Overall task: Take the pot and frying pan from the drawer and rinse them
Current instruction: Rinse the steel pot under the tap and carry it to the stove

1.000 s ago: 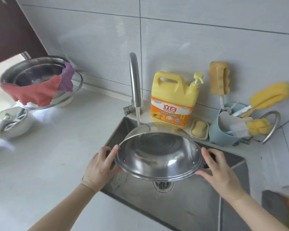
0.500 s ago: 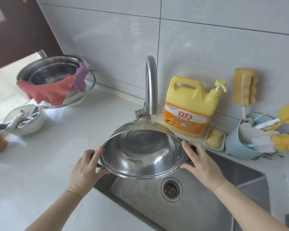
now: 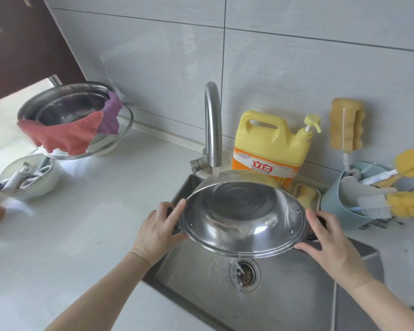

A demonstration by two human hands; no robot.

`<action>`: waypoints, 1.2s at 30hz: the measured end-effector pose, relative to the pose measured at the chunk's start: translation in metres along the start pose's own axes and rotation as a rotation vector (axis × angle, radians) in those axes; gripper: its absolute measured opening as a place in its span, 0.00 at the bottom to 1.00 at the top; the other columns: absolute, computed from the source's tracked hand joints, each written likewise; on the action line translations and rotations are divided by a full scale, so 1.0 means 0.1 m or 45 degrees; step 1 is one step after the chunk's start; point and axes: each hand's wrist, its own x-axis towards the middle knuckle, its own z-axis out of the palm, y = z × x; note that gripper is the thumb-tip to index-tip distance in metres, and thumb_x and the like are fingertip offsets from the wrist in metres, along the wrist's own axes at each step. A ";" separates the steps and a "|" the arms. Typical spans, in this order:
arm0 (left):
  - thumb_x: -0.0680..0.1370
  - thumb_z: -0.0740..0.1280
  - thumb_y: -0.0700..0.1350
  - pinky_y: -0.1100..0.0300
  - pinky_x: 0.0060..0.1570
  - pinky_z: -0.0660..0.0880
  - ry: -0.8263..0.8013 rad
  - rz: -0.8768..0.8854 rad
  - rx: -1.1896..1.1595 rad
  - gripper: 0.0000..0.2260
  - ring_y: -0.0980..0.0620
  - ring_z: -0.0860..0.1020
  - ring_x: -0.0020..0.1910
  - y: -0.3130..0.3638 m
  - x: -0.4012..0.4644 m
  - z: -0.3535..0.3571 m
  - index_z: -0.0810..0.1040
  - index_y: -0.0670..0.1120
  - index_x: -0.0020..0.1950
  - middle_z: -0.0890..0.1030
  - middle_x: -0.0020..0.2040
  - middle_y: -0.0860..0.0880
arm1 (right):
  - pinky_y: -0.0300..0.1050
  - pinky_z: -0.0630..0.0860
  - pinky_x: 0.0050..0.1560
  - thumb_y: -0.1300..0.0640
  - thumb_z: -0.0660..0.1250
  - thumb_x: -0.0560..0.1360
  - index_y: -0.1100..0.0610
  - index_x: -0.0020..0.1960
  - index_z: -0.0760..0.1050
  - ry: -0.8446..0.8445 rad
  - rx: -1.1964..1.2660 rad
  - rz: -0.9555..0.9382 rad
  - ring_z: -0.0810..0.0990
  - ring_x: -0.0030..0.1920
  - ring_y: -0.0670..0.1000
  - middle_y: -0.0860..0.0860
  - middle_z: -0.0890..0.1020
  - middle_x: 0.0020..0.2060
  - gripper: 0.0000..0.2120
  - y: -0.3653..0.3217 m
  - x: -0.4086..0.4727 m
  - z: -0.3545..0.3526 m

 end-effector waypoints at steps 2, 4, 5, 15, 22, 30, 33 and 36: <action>0.70 0.69 0.60 0.54 0.30 0.75 0.002 0.030 -0.025 0.41 0.44 0.75 0.30 0.04 0.06 0.03 0.54 0.52 0.77 0.69 0.50 0.45 | 0.53 0.83 0.34 0.51 0.77 0.62 0.41 0.79 0.46 0.015 -0.021 0.009 0.82 0.42 0.59 0.57 0.69 0.58 0.55 0.03 -0.04 -0.05; 0.70 0.68 0.60 0.54 0.29 0.75 0.002 0.041 -0.028 0.39 0.43 0.75 0.30 0.05 0.06 0.05 0.55 0.51 0.76 0.69 0.51 0.44 | 0.53 0.83 0.34 0.53 0.79 0.61 0.41 0.79 0.46 0.006 -0.022 0.026 0.82 0.42 0.59 0.57 0.70 0.57 0.58 0.03 -0.05 -0.06; 0.70 0.68 0.60 0.54 0.29 0.76 -0.005 0.035 -0.033 0.39 0.44 0.75 0.30 0.04 0.04 0.06 0.55 0.51 0.76 0.69 0.51 0.44 | 0.53 0.83 0.33 0.56 0.81 0.59 0.41 0.79 0.46 -0.006 -0.015 0.032 0.82 0.42 0.58 0.57 0.70 0.57 0.60 0.03 -0.05 -0.06; 0.75 0.58 0.69 0.51 0.30 0.78 -0.063 -0.179 -0.019 0.34 0.46 0.78 0.30 -0.34 -0.39 -0.30 0.59 0.51 0.73 0.71 0.50 0.45 | 0.47 0.81 0.42 0.57 0.84 0.59 0.43 0.79 0.47 -0.037 0.089 -0.127 0.72 0.50 0.49 0.54 0.69 0.57 0.61 -0.28 0.30 0.33; 0.68 0.67 0.61 0.53 0.33 0.78 0.003 -0.233 -0.004 0.39 0.52 0.80 0.29 -0.47 -0.60 -0.51 0.58 0.49 0.74 0.70 0.50 0.46 | 0.46 0.82 0.42 0.59 0.83 0.60 0.44 0.79 0.48 -0.059 0.146 -0.226 0.75 0.50 0.49 0.53 0.68 0.58 0.60 -0.50 0.56 0.45; 0.65 0.76 0.60 0.49 0.32 0.78 -0.009 -0.170 0.015 0.45 0.45 0.78 0.30 -0.26 -0.40 -0.39 0.56 0.52 0.75 0.73 0.49 0.43 | 0.50 0.82 0.42 0.58 0.84 0.57 0.47 0.78 0.52 0.056 0.034 -0.218 0.74 0.49 0.51 0.55 0.69 0.56 0.59 -0.31 0.30 0.17; 0.59 0.82 0.56 0.51 0.31 0.78 0.010 -0.068 0.020 0.51 0.43 0.76 0.29 -0.04 -0.21 -0.32 0.56 0.51 0.75 0.71 0.49 0.43 | 0.52 0.83 0.35 0.58 0.84 0.56 0.45 0.76 0.54 0.077 -0.028 -0.125 0.81 0.41 0.56 0.56 0.70 0.56 0.58 -0.21 0.10 -0.03; 0.66 0.76 0.58 0.53 0.30 0.77 0.057 0.028 0.004 0.45 0.43 0.75 0.30 0.16 -0.06 -0.26 0.56 0.50 0.75 0.69 0.50 0.45 | 0.51 0.83 0.33 0.55 0.83 0.56 0.43 0.78 0.51 0.066 -0.063 0.013 0.82 0.42 0.58 0.58 0.71 0.56 0.60 -0.14 -0.09 -0.23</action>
